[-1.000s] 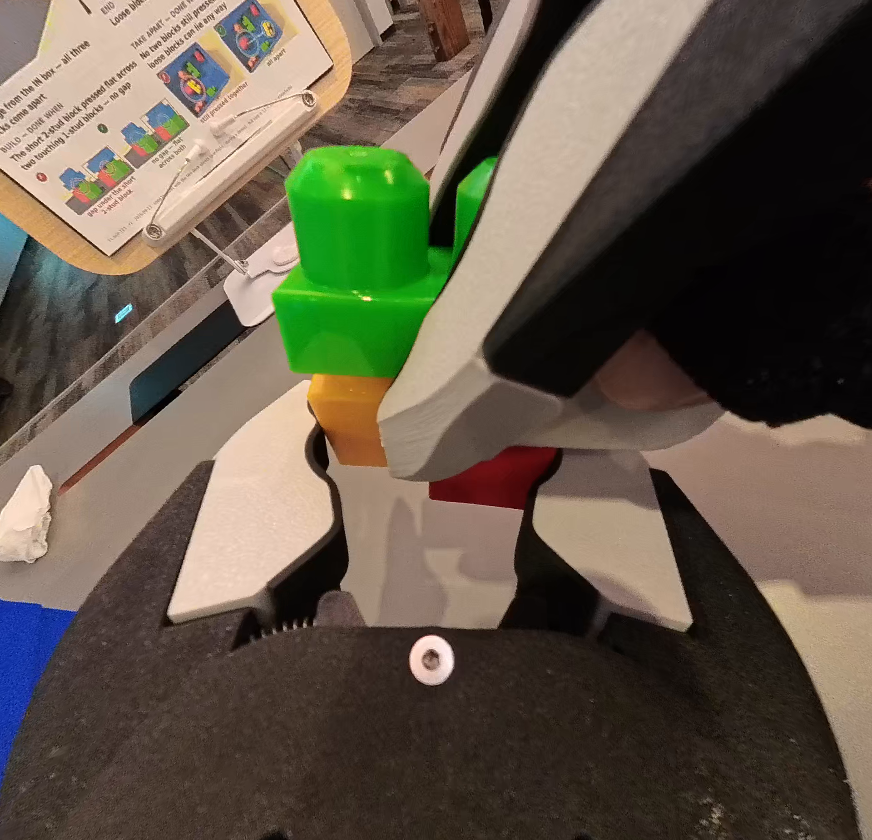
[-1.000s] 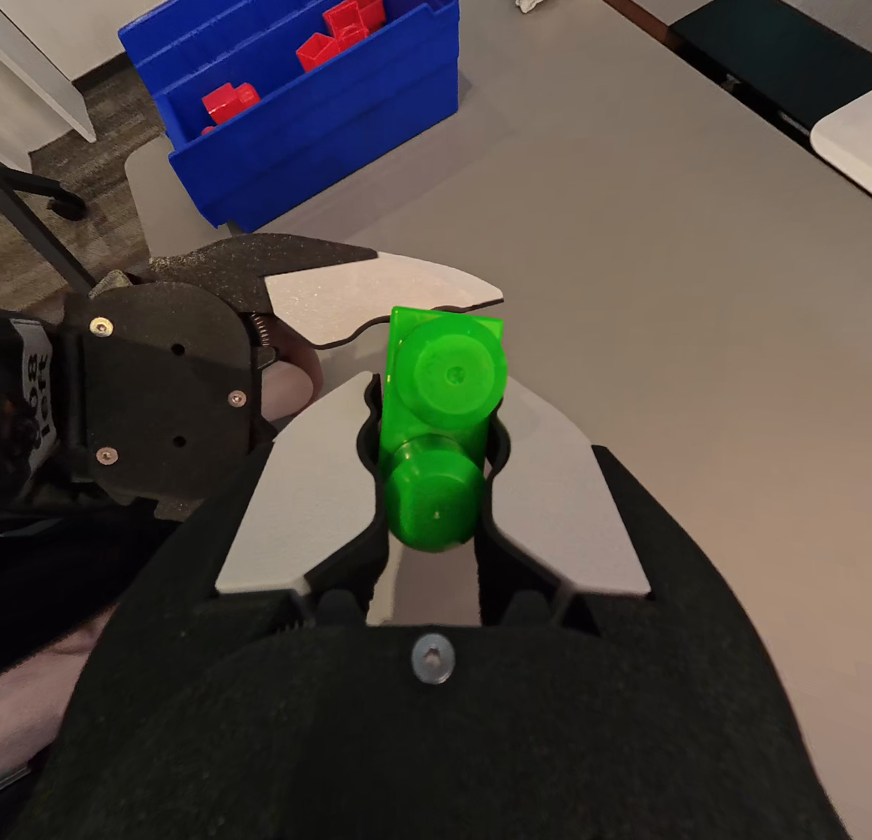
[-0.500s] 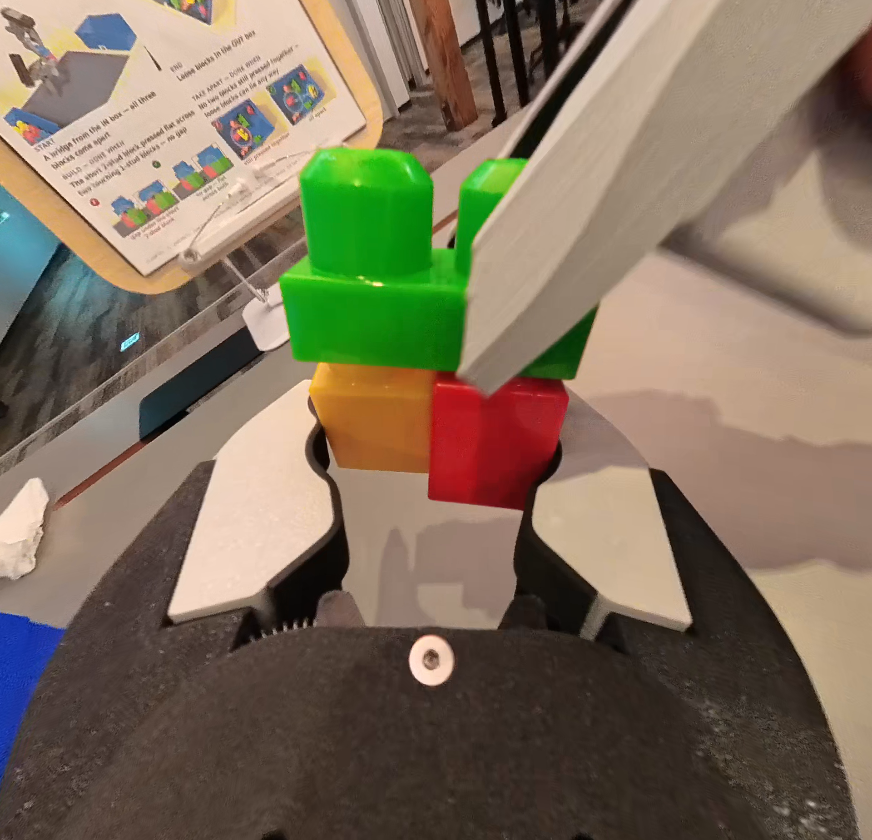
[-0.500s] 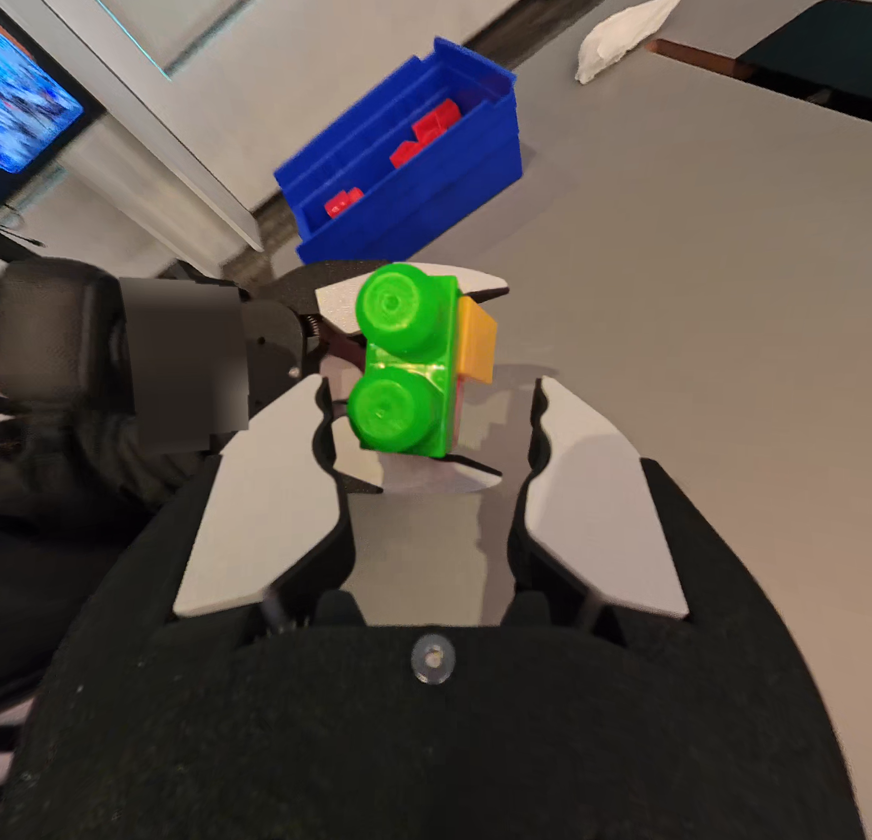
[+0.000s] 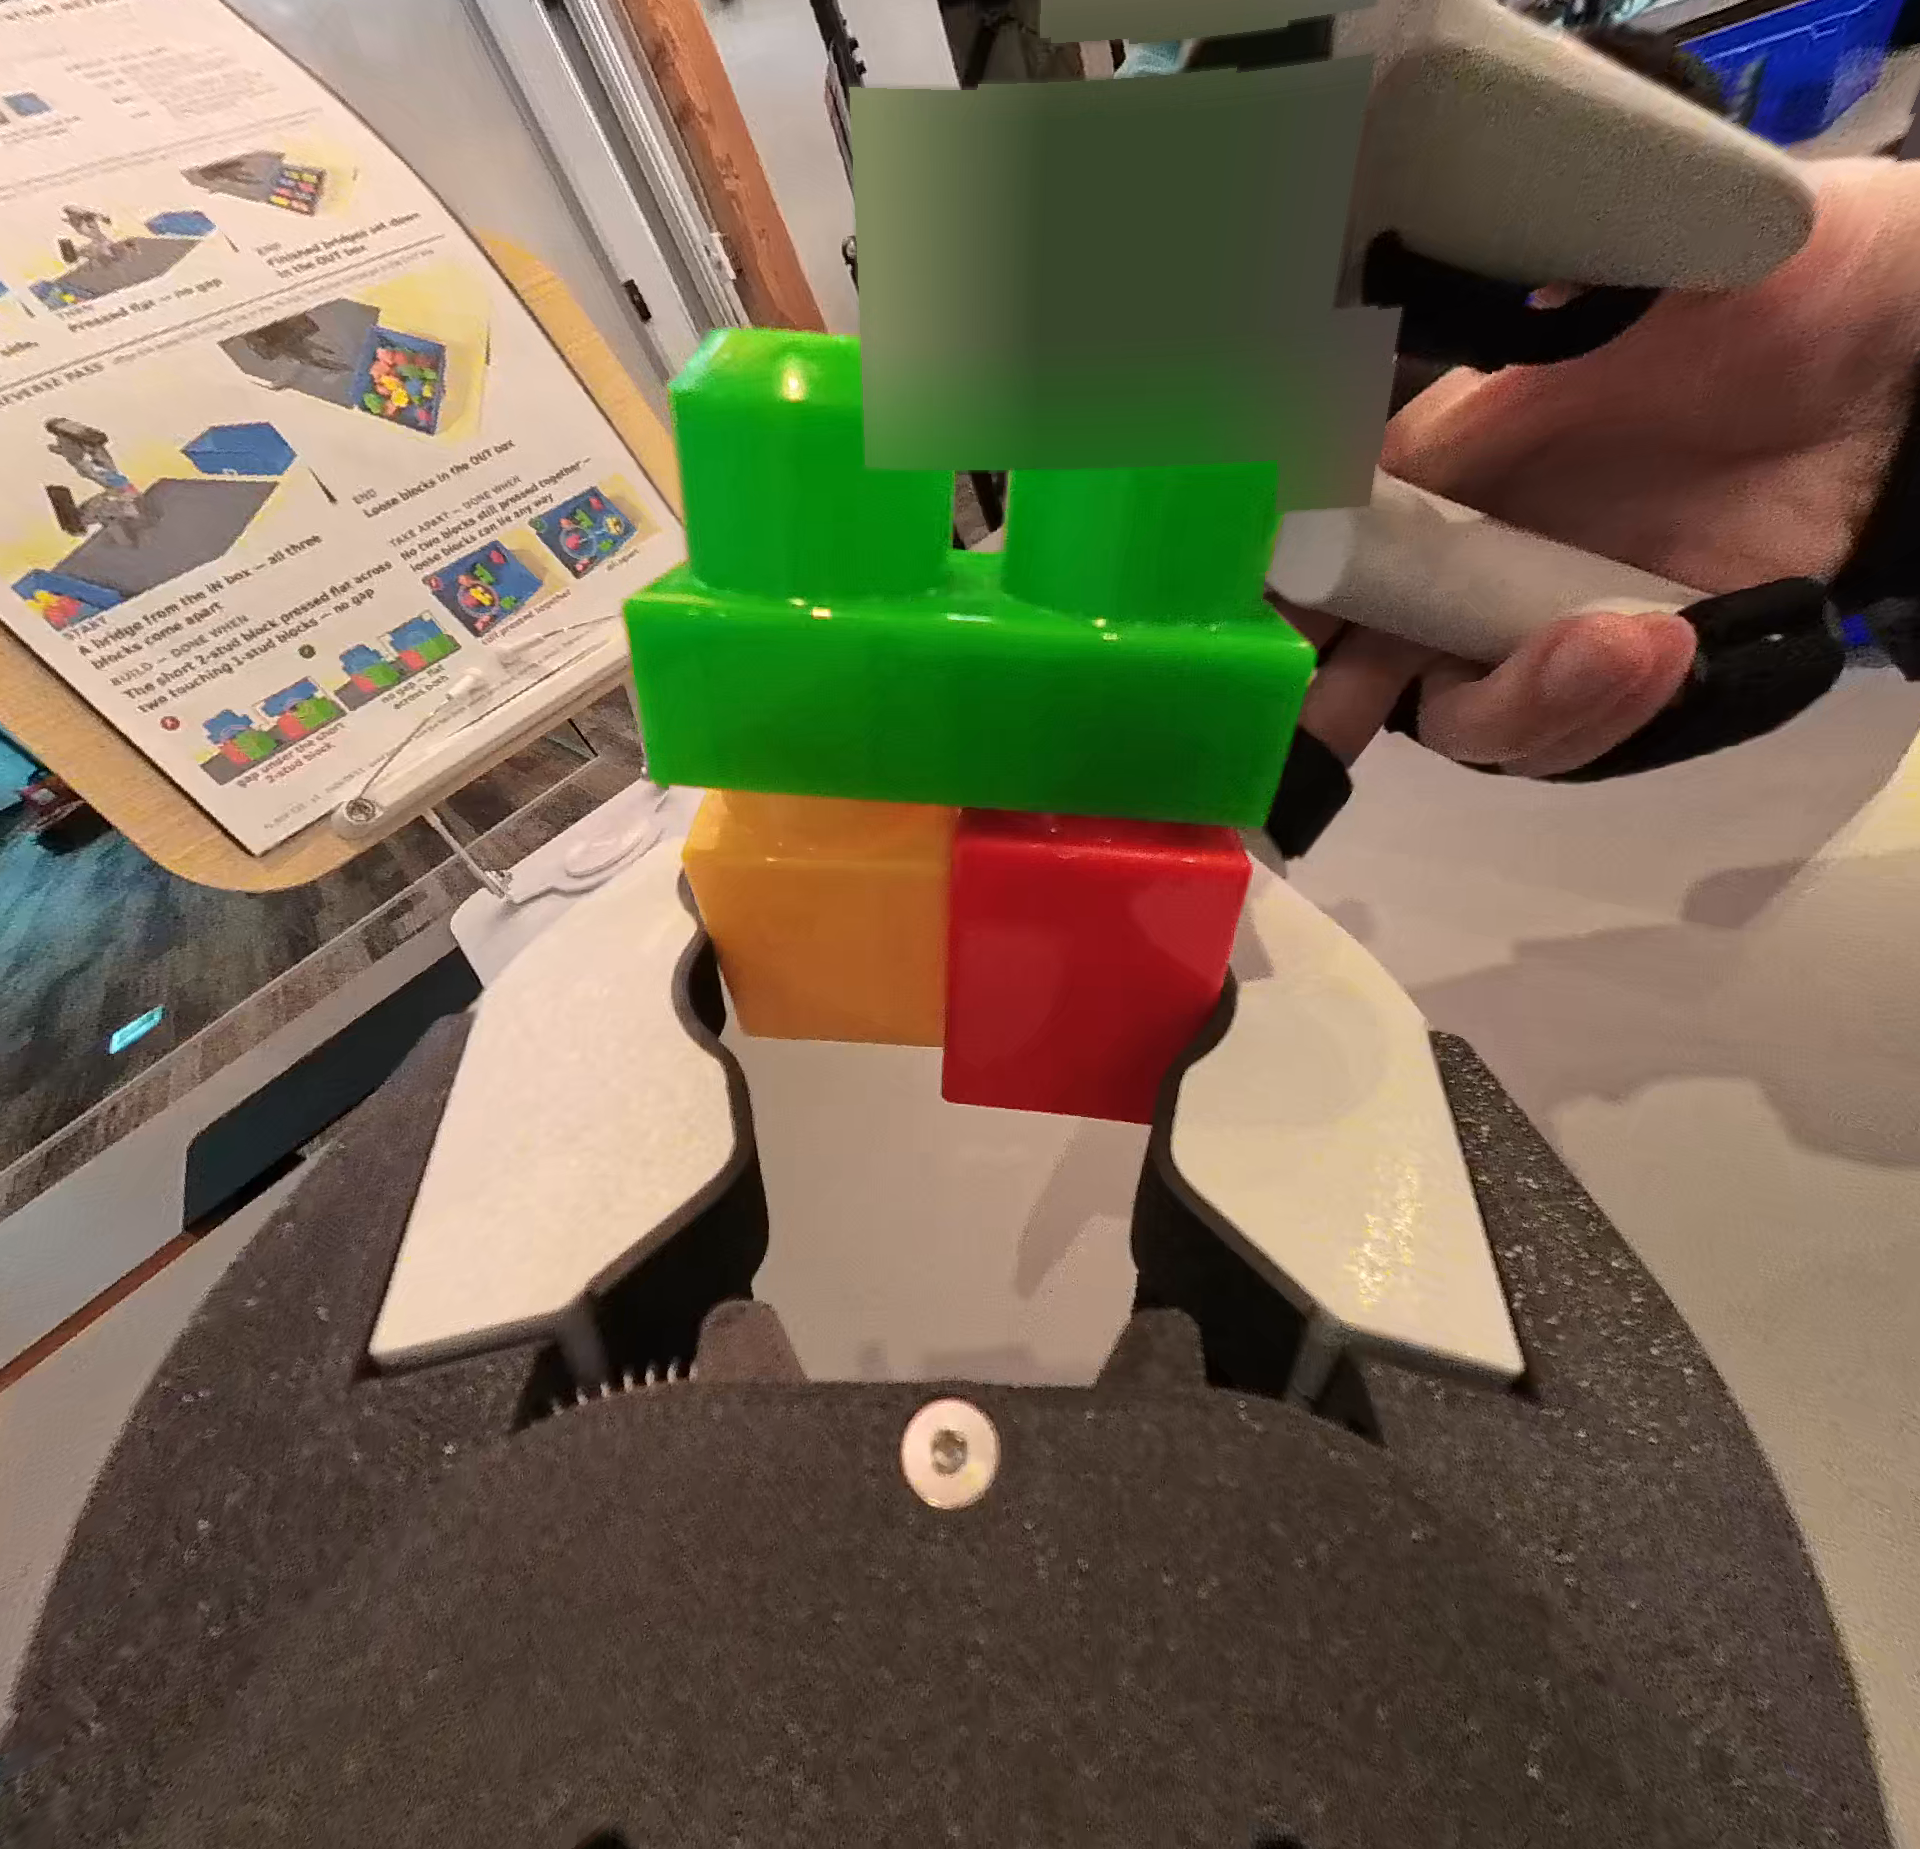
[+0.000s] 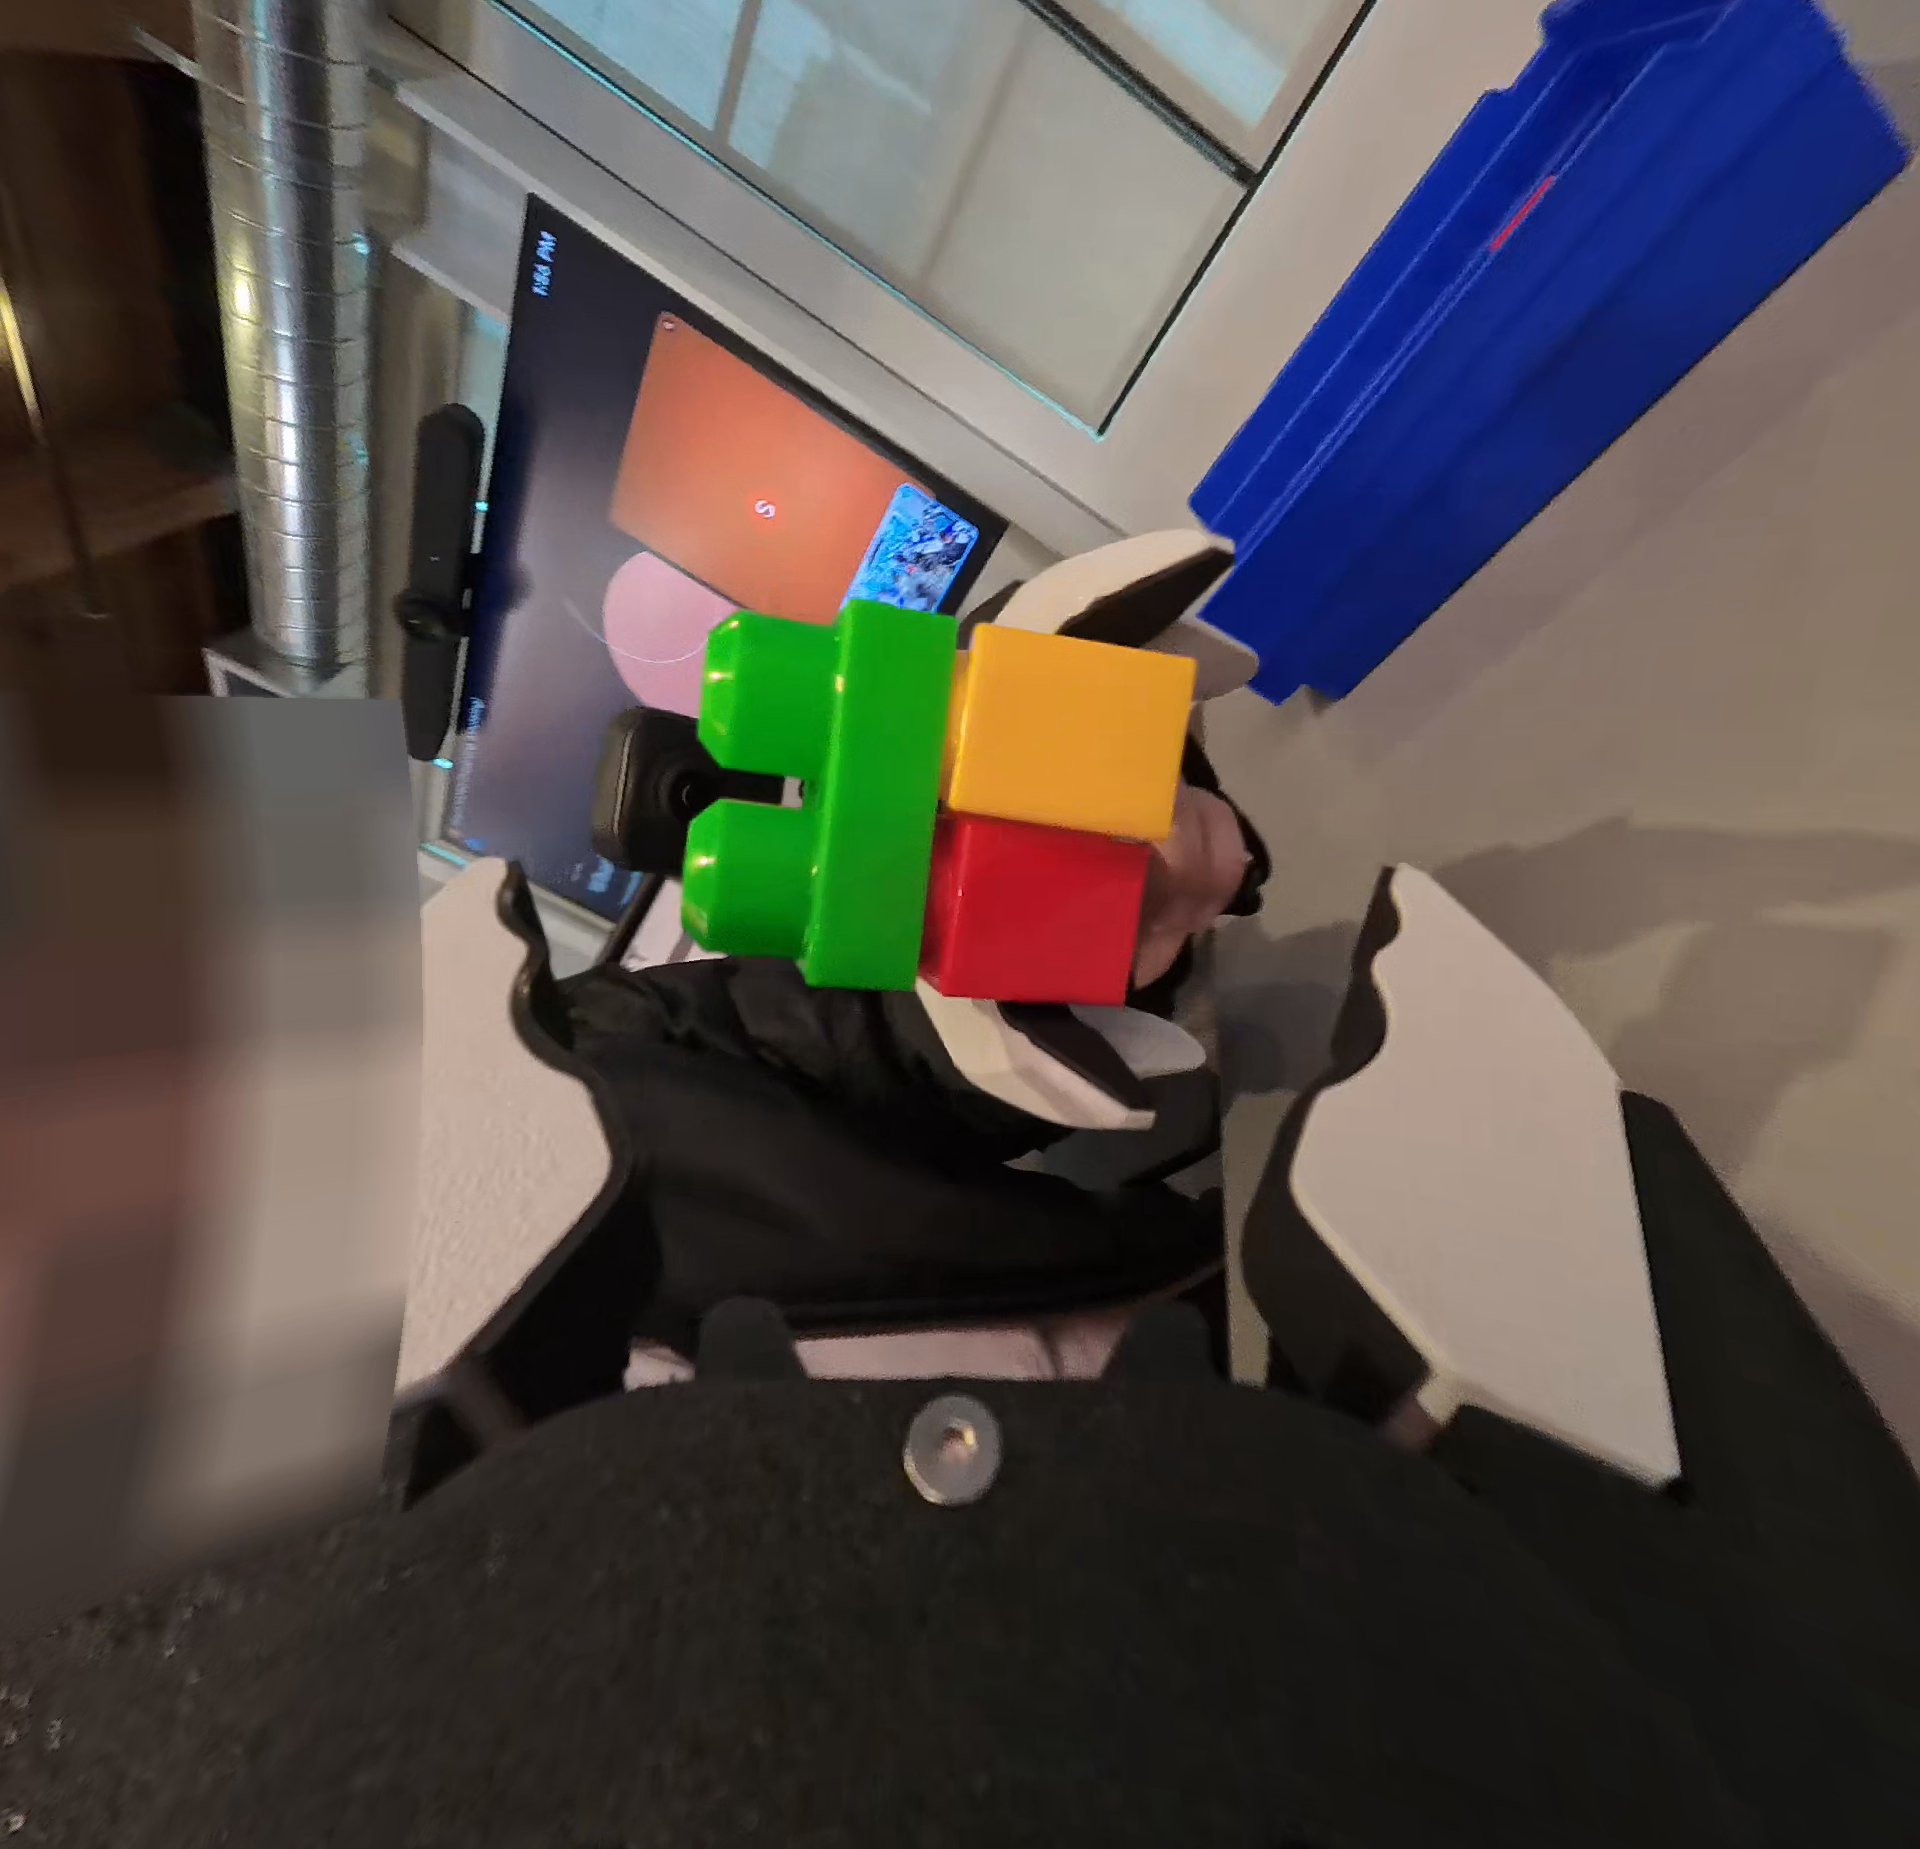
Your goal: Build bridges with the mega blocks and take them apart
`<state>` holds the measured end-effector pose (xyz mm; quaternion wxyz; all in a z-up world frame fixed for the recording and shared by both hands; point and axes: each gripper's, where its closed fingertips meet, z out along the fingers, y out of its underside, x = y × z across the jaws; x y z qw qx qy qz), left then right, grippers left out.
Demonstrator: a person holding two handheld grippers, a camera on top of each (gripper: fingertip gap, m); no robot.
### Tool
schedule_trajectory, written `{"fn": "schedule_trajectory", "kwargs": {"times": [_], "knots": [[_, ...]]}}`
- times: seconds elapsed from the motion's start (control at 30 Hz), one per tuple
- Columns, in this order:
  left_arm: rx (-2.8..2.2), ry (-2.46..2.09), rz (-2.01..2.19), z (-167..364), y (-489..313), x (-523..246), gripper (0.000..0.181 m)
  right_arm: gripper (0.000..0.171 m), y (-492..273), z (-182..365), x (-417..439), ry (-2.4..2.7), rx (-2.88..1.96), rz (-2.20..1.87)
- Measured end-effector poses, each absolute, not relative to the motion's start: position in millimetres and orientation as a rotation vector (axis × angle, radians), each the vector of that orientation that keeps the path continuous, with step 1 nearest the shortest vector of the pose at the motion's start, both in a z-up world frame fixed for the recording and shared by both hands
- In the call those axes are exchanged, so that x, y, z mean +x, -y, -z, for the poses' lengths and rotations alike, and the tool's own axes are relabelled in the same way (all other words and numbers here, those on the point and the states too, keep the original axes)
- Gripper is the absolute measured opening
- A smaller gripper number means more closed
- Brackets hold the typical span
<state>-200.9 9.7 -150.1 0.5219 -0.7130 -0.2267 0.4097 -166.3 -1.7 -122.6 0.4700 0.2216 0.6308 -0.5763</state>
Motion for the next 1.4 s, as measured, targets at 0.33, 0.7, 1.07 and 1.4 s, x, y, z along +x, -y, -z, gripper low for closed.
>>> {"fn": "schedule_trajectory", "kwargs": {"times": [0.33, 0.7, 1.07, 1.4], "knots": [[-1.693, 0.459, -0.950, 147, -28, -192, 0.088, 0.117, 14, 116, -120, -1.519, 0.318, 1.256], [-1.709, 0.431, -0.967, 143, -29, -189, 0.088, 0.118, 13, 111, -117, -1.544, 0.311, 1.310], [-1.722, 0.456, -0.942, 146, -27, -192, 0.087, 0.111, 14, 115, -122, -1.521, 0.327, 1.323], [-1.758, 0.400, -0.970, 148, -31, -186, 0.087, 0.125, 11, 112, -116, -1.502, 0.323, 1.296]]}}
